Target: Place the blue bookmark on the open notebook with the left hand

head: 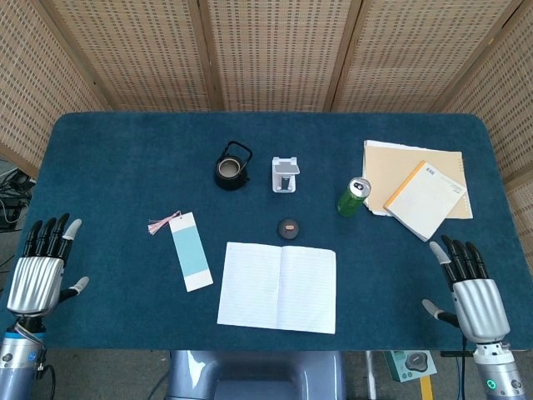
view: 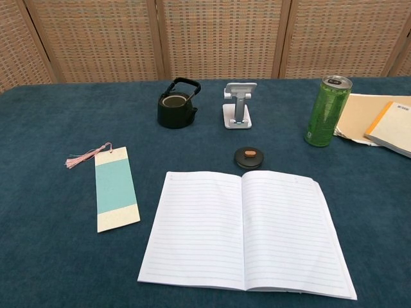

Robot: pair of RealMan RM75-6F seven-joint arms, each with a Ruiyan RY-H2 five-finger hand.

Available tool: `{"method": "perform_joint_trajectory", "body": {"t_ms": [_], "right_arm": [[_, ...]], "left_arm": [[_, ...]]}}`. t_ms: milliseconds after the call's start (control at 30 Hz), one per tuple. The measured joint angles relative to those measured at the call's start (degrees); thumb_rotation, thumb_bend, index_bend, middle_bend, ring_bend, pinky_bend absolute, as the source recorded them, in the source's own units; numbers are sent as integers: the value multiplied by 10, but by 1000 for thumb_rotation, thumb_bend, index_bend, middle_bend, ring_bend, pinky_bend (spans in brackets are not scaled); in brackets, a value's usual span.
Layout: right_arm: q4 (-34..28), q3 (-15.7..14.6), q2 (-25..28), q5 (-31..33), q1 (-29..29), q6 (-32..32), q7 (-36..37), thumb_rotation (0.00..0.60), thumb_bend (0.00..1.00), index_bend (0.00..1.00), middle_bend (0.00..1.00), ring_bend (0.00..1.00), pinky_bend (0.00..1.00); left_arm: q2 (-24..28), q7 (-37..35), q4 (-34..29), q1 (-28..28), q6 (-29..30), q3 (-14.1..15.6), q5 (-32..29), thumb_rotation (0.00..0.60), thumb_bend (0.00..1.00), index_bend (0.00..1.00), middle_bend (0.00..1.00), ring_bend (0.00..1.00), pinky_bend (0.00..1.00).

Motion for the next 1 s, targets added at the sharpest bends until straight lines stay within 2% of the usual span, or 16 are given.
{"method": "perform_joint_trajectory", "body": {"t_ms": [567, 767, 1000], "right_arm": [[0, 5, 3, 7, -2, 4, 7, 600, 84, 0, 0, 0, 0], [10, 11, 1, 22, 0, -4, 10, 600, 84, 0, 0, 0, 0], [22, 16, -8, 37, 4, -14, 0, 600, 84, 0, 0, 0, 0]], "left_arm": [[0, -2, 8, -8, -9, 5, 17, 600, 0, 0, 0, 0, 0], [-1, -20, 53, -33, -21, 4, 54, 600, 0, 0, 0, 0, 0], [13, -83, 131, -81, -44, 5, 120, 600, 0, 0, 0, 0, 0]]}}
